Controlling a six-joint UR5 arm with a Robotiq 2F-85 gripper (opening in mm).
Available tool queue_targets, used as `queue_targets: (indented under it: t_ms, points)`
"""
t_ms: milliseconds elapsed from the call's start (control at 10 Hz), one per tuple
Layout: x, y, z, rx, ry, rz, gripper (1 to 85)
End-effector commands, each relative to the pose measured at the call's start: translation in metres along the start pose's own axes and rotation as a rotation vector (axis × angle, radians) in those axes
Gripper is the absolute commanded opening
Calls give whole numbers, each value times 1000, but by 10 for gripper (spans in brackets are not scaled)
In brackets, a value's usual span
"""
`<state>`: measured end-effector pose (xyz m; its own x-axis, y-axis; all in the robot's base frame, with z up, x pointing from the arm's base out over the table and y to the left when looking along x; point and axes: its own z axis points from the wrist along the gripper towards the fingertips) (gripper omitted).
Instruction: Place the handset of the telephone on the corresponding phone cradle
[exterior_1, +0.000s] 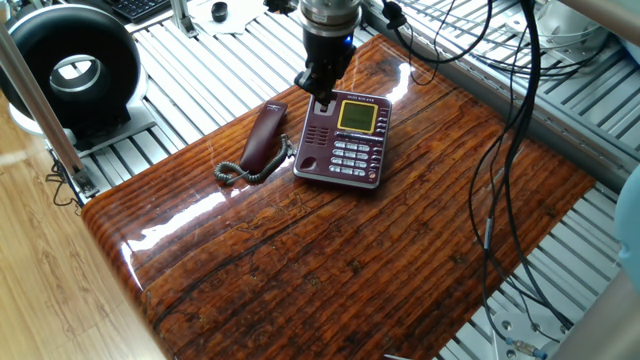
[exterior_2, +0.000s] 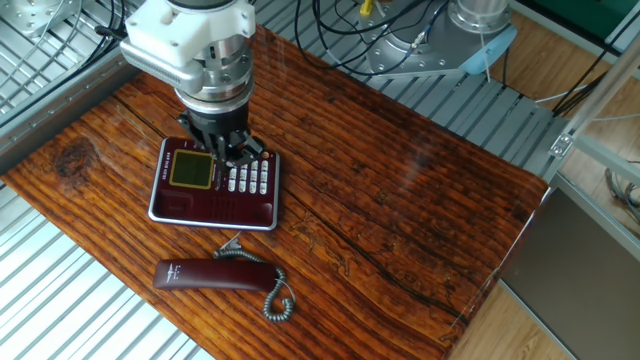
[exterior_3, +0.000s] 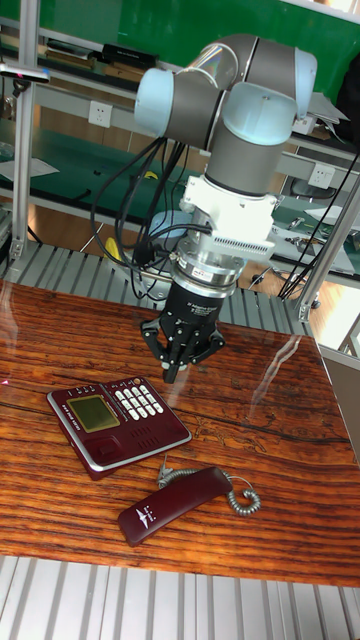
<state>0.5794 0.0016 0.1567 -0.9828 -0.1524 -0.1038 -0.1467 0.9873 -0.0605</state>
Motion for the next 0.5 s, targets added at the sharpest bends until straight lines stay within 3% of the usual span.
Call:
queue_targets:
  t_ms: [0, 100, 200, 400]
  points:
    - [-12, -4, -1, 12, -47, 55, 10]
    - [-9, -5, -1, 14, -37, 48, 10]
    - [6, -11, -1, 38, 23, 26, 10]
    - [-3, 9, -1, -38, -10, -4, 10]
